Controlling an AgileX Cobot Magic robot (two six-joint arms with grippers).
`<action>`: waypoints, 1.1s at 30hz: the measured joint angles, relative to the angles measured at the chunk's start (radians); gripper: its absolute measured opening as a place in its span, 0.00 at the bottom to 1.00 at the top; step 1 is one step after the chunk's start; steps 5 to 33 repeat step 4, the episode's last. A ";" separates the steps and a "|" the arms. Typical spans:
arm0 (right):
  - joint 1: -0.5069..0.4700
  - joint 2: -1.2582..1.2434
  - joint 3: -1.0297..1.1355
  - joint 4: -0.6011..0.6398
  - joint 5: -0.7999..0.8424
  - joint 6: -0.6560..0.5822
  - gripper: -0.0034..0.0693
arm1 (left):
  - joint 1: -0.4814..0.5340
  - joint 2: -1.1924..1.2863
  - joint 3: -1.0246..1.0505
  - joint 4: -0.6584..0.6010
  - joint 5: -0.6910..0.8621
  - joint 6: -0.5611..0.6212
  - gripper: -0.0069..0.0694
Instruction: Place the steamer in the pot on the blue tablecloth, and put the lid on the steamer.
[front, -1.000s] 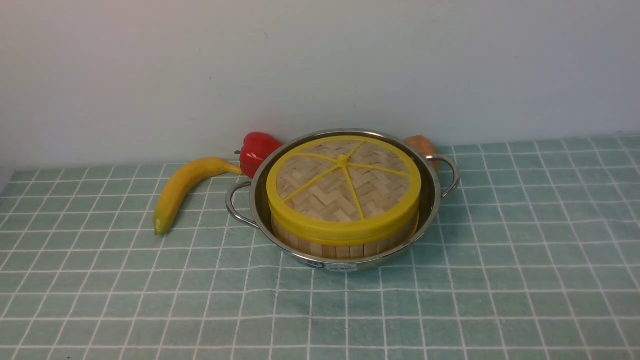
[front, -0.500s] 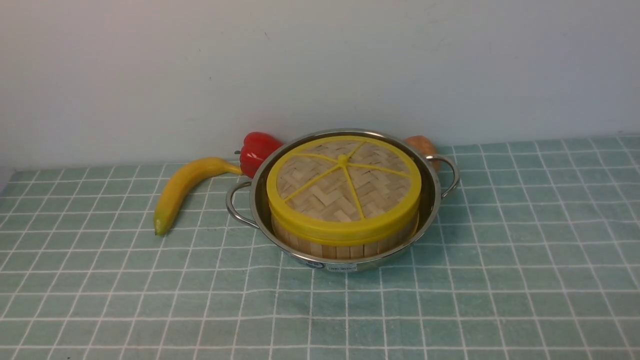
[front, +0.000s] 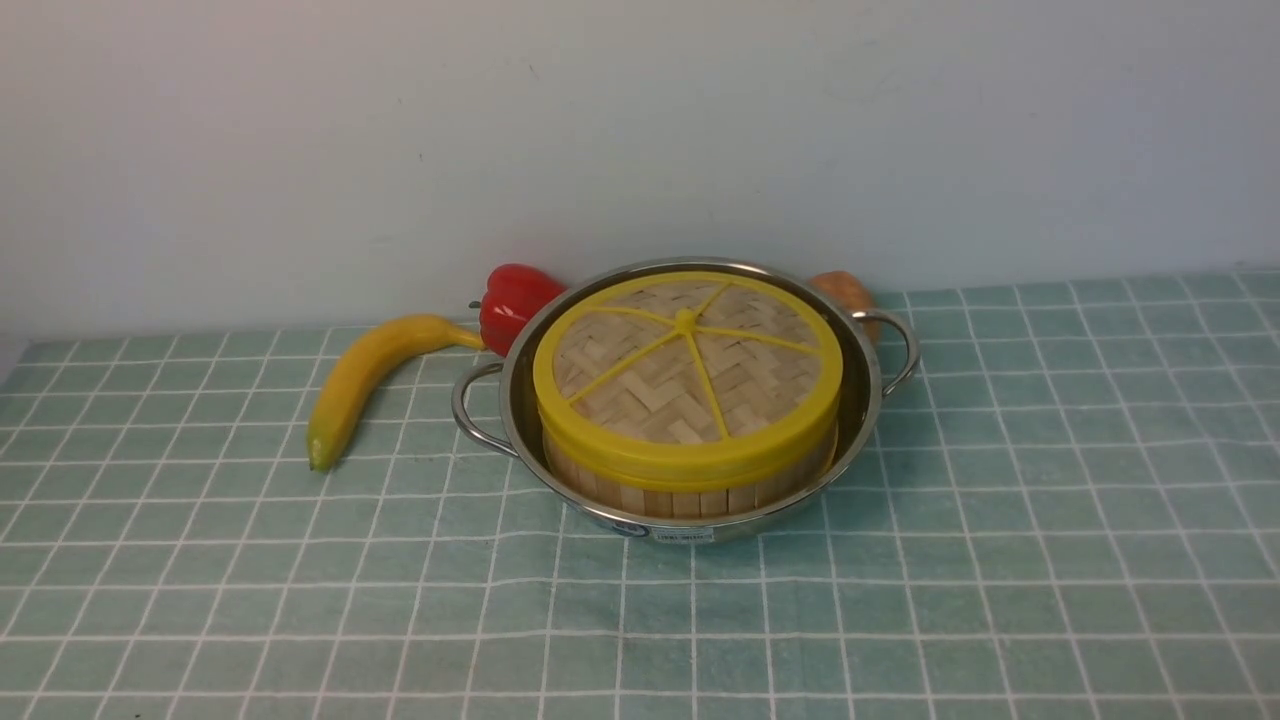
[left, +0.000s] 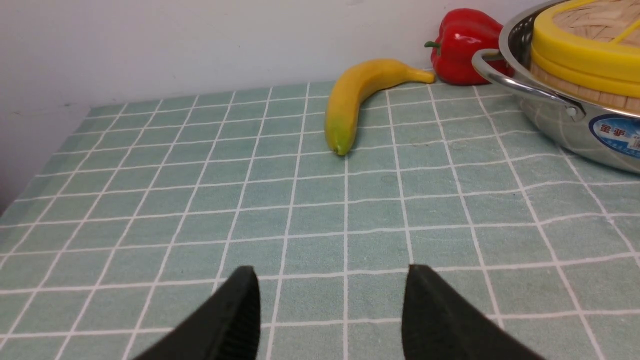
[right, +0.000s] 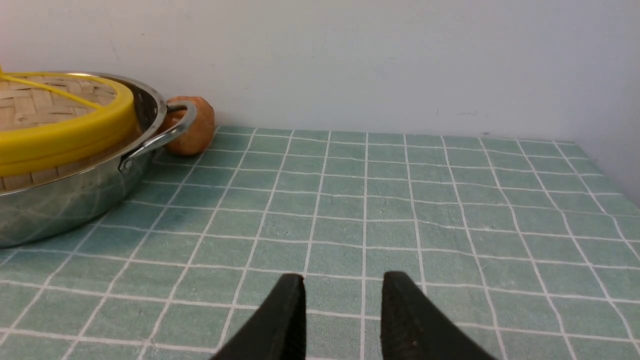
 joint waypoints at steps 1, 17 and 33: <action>0.000 0.000 0.000 0.000 0.000 0.000 0.38 | 0.000 0.000 0.000 0.000 0.000 0.000 0.57; 0.000 0.000 0.000 0.000 0.000 0.000 0.38 | 0.000 0.000 0.000 0.000 0.000 0.000 0.57; 0.000 0.000 0.000 0.000 0.000 0.000 0.38 | 0.000 0.000 0.000 0.000 0.000 0.000 0.57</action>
